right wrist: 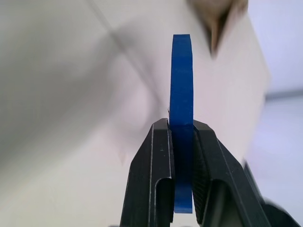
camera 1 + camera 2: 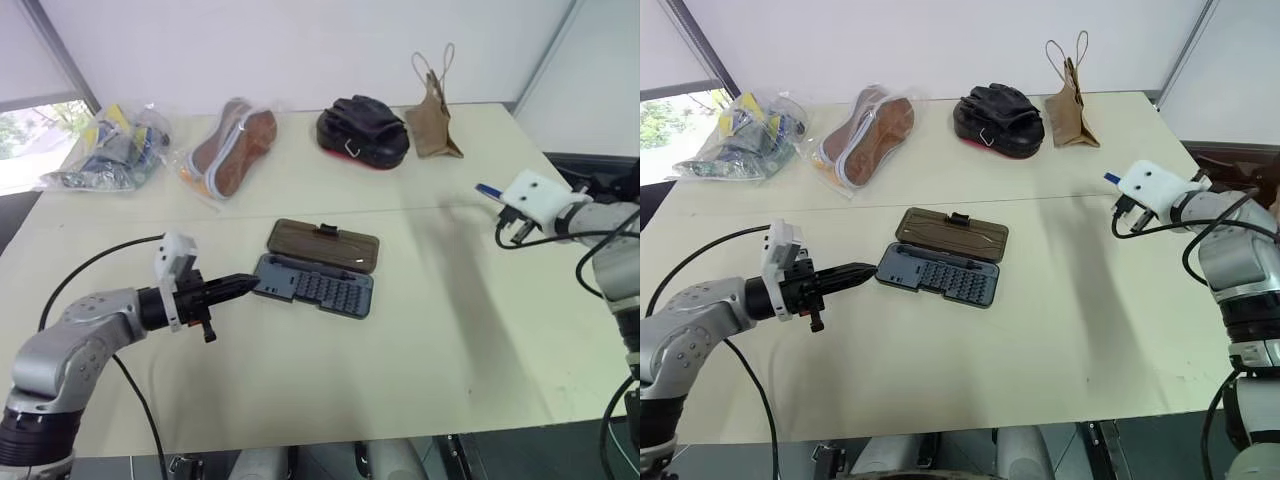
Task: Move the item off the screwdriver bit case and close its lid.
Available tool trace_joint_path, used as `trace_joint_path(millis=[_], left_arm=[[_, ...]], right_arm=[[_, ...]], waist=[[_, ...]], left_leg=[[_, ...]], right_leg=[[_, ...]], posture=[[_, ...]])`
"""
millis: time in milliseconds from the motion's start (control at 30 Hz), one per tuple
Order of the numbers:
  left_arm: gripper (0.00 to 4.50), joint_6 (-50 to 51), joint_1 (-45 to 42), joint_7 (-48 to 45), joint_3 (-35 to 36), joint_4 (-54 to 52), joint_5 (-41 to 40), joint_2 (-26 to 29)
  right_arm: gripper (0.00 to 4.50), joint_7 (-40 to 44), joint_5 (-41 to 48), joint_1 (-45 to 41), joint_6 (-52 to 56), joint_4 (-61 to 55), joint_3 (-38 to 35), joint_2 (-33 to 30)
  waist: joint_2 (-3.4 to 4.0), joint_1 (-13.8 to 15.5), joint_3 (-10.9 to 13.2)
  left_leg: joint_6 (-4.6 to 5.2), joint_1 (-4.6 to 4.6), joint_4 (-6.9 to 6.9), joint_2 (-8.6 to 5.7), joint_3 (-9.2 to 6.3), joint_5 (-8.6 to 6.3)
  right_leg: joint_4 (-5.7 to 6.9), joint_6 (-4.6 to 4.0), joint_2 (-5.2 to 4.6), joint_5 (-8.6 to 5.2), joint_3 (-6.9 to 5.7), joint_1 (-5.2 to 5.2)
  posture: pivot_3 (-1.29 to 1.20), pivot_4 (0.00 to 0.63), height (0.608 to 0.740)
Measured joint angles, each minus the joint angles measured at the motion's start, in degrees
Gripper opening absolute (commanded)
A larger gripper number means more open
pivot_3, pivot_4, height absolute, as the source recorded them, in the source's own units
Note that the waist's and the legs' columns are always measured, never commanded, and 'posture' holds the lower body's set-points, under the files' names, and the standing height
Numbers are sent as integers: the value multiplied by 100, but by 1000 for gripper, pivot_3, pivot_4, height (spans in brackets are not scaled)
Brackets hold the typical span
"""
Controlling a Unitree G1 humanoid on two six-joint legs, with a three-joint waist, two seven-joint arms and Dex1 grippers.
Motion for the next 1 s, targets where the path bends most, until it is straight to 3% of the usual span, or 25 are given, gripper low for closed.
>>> trace_joint_path(millis=[33, 167, 333, 600, 867, 1000], left_arm=[[0, 2, -55, 1, -21, 0, 0, -5], [0, 12, -62, 0, -65, 2, 1, -4], [0, 25, -31, 5, -60, 10, 3, 3], [0, 15, 18, 6, 38, 181, 25, 18], [0, -51, -36, -49, 39, 426, 172, 40], [0, -155, -266, -95, 35, 686, 281, 45]], right_arm=[[269, -94, -114, 51, -56, 76, 48, 35], [1791, -155, -180, 152, -102, 108, 122, 183], [4457, -128, -169, 220, 73, 61, 119, 270], [4486, 452, 103, 418, 685, -772, -152, 15], [4486, 1526, 1775, 459, 2488, -2388, -1236, 66], [4486, 1250, 2535, -145, 3259, -2471, -1848, 649]], waist=[[0, -2, 0], [3, 11, 0], [4, 29, 0], [4, 33, 1], [5, 37, 1], [4, 33, 1]], left_leg=[[0, 0, 0, 0, 0, 0], [0, 0, 1, 0, 0, 0], [0, -1, 4, -2, -1, 0], [1, 0, 5, -2, -2, 0], [3, 1, 6, 0, -6, -1], [2, 2, 13, 1, -8, -1]], right_leg=[[1, 0, 1, 0, 0, 0], [0, 0, 1, 0, 2, 1], [-1, 0, 0, 0, 2, 2], [-2, 1, 0, 0, 0, 5], [-2, 1, 1, 1, -1, 8], [-1, 1, 1, 1, -2, 11]], posture=[[0, 150, 740], [0, 150, 740], [0, 150, 740], [0, 150, 740], [0, 150, 740], [0, 150, 740]])
